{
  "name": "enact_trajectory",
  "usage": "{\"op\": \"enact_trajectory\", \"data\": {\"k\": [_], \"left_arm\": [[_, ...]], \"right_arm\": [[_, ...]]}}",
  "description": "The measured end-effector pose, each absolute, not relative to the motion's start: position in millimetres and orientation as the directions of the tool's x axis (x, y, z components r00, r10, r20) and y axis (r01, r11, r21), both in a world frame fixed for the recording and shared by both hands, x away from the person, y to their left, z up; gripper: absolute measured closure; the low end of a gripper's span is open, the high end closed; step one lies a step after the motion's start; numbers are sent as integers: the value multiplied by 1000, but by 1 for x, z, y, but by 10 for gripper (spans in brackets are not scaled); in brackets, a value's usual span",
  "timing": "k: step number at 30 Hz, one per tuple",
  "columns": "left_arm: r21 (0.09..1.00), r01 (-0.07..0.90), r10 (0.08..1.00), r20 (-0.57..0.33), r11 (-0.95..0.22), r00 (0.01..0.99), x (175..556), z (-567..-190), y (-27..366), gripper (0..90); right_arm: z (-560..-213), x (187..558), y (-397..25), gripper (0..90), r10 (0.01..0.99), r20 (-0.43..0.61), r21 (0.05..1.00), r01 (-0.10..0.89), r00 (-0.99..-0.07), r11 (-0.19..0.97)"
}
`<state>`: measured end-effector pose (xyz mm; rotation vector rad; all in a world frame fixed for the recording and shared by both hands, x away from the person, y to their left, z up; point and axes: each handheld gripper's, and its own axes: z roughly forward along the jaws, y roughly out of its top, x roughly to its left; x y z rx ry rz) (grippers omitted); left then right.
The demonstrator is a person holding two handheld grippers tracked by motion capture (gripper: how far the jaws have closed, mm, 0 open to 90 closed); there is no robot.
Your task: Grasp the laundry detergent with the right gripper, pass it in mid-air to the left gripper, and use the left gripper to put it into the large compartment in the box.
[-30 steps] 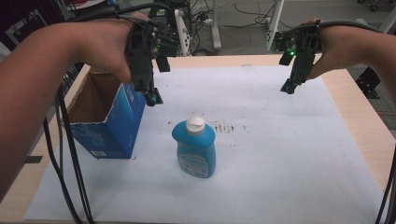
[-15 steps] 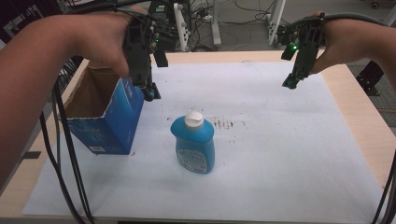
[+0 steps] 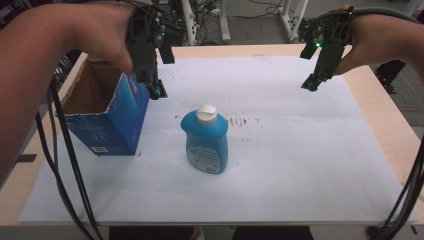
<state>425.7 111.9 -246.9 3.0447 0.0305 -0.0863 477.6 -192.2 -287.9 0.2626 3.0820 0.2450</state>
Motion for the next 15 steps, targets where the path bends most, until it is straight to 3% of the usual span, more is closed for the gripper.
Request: {"op": "enact_trajectory", "data": {"k": [15], "left_arm": [[82,22,17,-63,-996,998,417,-264,116,17]], "right_arm": [[-301,418,-185,19,141,-19,194,135,-990,972]]}}
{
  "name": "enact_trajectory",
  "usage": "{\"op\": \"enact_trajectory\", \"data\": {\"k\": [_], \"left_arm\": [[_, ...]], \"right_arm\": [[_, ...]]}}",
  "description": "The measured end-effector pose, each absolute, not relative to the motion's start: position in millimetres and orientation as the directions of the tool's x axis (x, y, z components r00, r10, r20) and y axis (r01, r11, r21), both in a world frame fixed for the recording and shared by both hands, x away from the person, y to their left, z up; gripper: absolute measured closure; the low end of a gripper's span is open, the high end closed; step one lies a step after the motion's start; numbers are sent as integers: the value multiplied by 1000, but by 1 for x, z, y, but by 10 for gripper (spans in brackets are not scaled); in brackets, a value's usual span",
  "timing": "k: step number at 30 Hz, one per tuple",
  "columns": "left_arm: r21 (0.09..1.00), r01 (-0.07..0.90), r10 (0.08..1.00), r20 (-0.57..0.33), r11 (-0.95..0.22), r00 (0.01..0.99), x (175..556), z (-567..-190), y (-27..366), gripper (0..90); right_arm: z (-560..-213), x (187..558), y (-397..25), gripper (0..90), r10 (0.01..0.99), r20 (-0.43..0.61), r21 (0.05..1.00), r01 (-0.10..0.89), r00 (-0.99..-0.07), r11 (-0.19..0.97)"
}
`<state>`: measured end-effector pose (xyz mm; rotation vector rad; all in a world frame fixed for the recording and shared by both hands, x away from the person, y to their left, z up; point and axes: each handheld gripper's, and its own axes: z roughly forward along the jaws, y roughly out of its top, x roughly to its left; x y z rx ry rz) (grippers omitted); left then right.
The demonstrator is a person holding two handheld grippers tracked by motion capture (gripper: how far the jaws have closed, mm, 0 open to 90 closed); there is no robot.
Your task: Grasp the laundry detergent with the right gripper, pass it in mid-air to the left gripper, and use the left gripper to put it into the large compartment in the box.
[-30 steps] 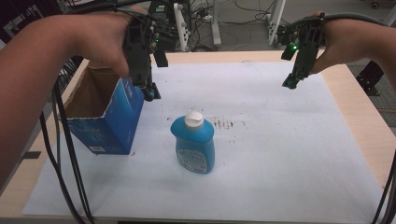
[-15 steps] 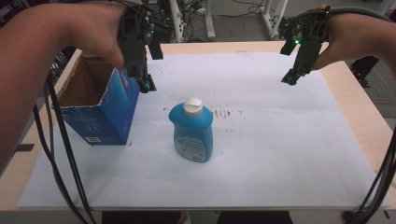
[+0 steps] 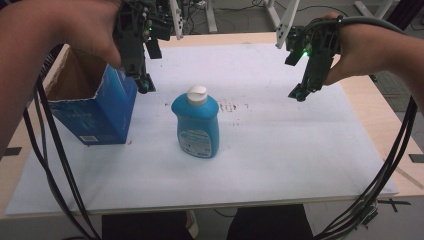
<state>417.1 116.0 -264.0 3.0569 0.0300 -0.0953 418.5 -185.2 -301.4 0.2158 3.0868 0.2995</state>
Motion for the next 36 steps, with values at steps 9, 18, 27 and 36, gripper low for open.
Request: {"op": "enact_trajectory", "data": {"k": [9,18,27,36], "left_arm": [[86,18,12,-68,-996,998,412,-267,118,17],[92,7,1,-69,-996,998,404,-268,119,17],[84,0,-6,-70,-996,998,403,-270,120,17],[91,7,1,-68,-996,998,401,-270,125,17]], "right_arm": [[-308,397,-173,18,131,-7,240,126,-991,963],[-321,377,-167,19,142,32,403,143,-989,904],[-335,360,-156,19,148,45,510,150,-988,847],[-347,347,-149,19,168,90,610,188,-982,770]]}}
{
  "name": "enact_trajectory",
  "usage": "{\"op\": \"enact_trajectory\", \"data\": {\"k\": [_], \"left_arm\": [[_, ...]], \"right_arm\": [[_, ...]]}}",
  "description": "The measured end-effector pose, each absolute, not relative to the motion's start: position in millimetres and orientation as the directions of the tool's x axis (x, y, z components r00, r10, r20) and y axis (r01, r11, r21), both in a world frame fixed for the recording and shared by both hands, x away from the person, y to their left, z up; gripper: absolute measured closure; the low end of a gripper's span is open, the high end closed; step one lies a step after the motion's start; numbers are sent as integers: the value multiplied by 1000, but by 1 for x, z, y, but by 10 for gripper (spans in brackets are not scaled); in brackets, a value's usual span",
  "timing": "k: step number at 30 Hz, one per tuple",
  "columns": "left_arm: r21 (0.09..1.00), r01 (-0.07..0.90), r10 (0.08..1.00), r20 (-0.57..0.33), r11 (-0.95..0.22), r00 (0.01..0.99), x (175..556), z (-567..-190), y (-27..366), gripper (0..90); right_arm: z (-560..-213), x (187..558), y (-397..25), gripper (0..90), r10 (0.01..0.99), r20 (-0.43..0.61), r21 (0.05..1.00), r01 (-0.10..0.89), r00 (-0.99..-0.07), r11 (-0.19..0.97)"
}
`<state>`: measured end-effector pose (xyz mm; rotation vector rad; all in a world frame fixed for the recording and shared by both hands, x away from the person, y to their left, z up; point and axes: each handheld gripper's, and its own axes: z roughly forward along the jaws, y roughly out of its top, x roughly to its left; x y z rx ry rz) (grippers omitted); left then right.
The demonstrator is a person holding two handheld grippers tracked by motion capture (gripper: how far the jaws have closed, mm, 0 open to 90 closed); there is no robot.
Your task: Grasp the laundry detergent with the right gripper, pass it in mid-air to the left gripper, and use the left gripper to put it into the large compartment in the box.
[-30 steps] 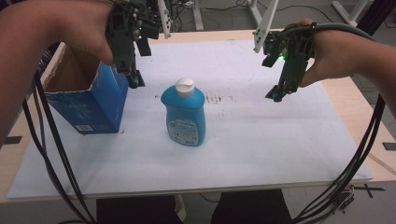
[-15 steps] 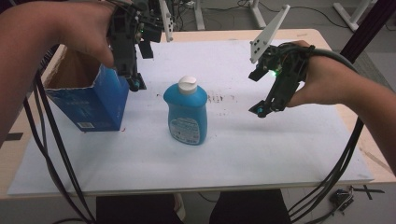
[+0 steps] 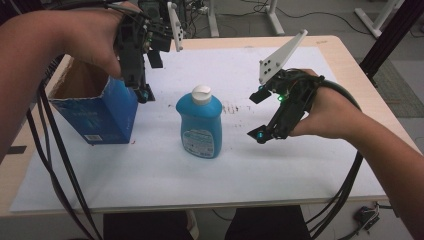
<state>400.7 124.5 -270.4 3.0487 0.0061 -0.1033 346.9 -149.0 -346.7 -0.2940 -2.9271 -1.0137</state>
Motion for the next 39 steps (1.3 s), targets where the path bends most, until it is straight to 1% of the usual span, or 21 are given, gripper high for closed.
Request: {"op": "enact_trajectory", "data": {"k": [14,27,39], "left_arm": [[97,-2,-9,-71,-995,997,398,-273,127,17],[107,1,-7,-71,-994,997,395,-273,130,17],[117,-3,-10,-65,-993,998,393,-271,135,17]], "right_arm": [[-377,330,-129,18,187,124,693,220,-974,686],[-393,328,-112,18,202,169,753,259,-965,605],[-407,327,-97,19,243,192,801,295,-951,521]]}}
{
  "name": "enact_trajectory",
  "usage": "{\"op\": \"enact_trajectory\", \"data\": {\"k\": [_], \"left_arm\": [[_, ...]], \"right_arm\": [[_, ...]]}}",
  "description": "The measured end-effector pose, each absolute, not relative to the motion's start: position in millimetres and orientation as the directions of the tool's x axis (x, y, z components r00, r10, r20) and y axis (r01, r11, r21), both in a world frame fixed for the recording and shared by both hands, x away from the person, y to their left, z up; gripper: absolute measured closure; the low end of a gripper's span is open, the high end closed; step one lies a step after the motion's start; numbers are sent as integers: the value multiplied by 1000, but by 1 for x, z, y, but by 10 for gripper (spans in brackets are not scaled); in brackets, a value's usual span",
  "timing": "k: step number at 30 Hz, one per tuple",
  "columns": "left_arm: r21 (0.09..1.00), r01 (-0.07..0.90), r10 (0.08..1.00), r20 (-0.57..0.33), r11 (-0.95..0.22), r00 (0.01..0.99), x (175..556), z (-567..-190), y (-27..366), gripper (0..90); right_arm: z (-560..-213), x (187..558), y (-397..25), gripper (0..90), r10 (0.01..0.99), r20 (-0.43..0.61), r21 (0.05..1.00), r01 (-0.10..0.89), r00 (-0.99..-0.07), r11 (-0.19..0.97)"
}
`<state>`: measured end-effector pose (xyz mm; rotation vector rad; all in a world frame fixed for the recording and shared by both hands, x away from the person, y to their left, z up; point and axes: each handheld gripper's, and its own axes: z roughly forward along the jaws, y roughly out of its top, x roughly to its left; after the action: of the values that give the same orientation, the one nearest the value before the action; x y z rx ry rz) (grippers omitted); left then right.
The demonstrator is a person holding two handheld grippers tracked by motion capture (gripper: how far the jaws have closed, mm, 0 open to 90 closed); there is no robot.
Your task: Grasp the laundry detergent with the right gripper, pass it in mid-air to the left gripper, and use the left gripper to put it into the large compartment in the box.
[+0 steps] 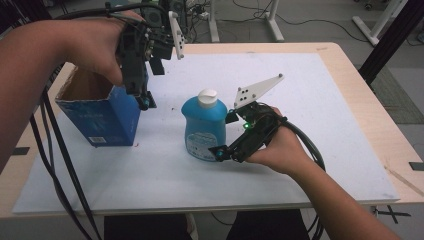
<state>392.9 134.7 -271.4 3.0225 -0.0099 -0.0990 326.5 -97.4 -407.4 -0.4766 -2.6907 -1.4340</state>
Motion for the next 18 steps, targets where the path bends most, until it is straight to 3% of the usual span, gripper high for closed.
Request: {"op": "enact_trajectory", "data": {"k": [18], "left_arm": [[120,4,-3,-62,-993,998,390,-272,140,17]], "right_arm": [[-421,325,-78,22,293,176,849,295,-940,438]]}}
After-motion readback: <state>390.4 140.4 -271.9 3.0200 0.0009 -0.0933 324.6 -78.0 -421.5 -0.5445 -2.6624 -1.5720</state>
